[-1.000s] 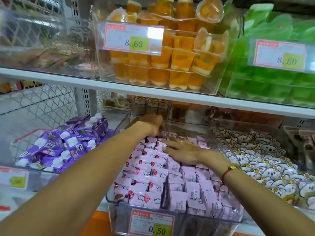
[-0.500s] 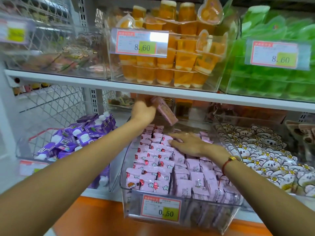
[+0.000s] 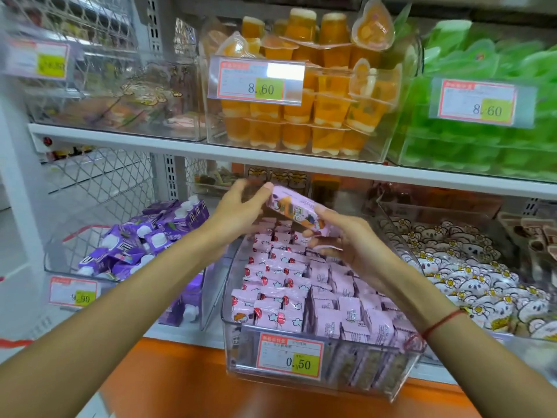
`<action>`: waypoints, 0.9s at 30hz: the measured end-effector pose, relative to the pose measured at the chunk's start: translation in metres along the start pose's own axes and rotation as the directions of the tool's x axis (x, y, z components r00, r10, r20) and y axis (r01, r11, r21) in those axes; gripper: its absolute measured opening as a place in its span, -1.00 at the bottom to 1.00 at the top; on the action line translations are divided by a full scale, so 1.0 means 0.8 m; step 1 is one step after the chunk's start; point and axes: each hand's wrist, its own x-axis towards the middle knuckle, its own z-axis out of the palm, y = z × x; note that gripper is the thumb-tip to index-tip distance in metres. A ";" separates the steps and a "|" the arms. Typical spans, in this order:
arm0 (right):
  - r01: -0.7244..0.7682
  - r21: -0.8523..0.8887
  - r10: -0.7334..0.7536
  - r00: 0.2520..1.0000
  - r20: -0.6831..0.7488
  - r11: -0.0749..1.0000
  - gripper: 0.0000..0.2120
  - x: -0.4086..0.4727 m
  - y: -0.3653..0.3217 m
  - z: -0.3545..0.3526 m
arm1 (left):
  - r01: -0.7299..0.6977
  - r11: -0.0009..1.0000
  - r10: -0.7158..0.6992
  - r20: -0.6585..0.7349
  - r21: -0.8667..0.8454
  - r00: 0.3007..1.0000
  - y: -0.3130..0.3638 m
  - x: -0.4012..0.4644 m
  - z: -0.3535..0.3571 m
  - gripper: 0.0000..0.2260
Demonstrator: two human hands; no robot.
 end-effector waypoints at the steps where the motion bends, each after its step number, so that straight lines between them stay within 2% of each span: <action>1: -0.073 0.084 0.070 0.997 0.036 0.994 -0.72 0.000 0.000 -0.004 | -0.034 0.999 0.033 0.036 0.034 0.999 0.001 0.001 -0.001 -0.68; 4: -0.157 0.225 0.133 0.984 0.119 0.962 -0.65 0.000 0.000 -0.009 | -0.098 0.993 0.084 0.199 0.061 0.976 0.007 0.001 -0.006 -0.76; 6: -0.173 0.269 0.141 0.981 0.136 0.947 -0.63 0.000 0.001 -0.011 | -0.125 0.989 0.101 0.256 0.078 0.961 0.009 0.000 -0.010 -0.75; 8: -0.165 0.319 0.132 0.984 0.122 0.933 -0.60 0.001 0.002 -0.011 | -0.112 0.991 0.091 0.244 0.073 0.966 0.007 0.001 -0.011 -0.75; 11: -0.059 0.376 0.062 0.998 0.005 0.925 -0.59 0.006 0.005 -0.009 | -0.071 0.995 0.056 0.190 0.072 0.980 -0.001 0.003 -0.006 -0.80; 14: 0.072 0.320 -0.030 0.990 -0.136 0.945 -0.80 0.010 0.003 -0.006 | -0.174 0.961 0.123 0.229 0.215 0.966 -0.008 0.004 0.001 -0.81; 18: 0.173 0.075 -0.158 0.972 -0.173 0.982 -0.82 0.019 -0.001 0.001 | -0.360 0.894 0.239 0.394 0.267 0.887 0.003 0.013 0.024 -0.59; 20: 0.175 0.040 -0.167 0.975 -0.149 0.984 -0.82 0.026 -0.006 0.003 | -0.423 0.862 0.293 0.406 0.280 0.866 0.012 0.022 0.032 -0.62; 22: 0.138 0.065 -0.127 0.980 -0.155 0.988 -0.75 0.036 -0.005 -0.003 | -0.442 0.822 0.313 0.363 0.360 0.878 0.016 0.039 0.030 -0.68; 23: 0.113 0.009 -0.110 0.980 -0.164 0.994 -0.73 0.042 -0.001 -0.008 | -0.408 0.817 0.282 0.336 0.408 0.899 0.014 0.047 0.027 -0.72; 24: 0.083 -0.157 -0.110 0.980 -0.167 0.984 -0.72 0.048 0.006 -0.013 | -0.358 0.824 0.235 0.312 0.438 0.921 0.010 0.055 0.025 -0.77; 25: 0.055 -0.403 -0.122 0.982 -0.142 0.913 -0.72 0.054 0.015 -0.019 | -0.308 0.839 0.186 0.295 0.448 0.937 0.004 0.061 0.024 -0.78; 27: 0.056 -0.785 -0.113 0.993 -0.018 0.617 -0.72 0.069 0.039 -0.029 | -0.291 0.855 0.188 0.266 0.429 0.946 -0.010 0.071 0.026 -0.65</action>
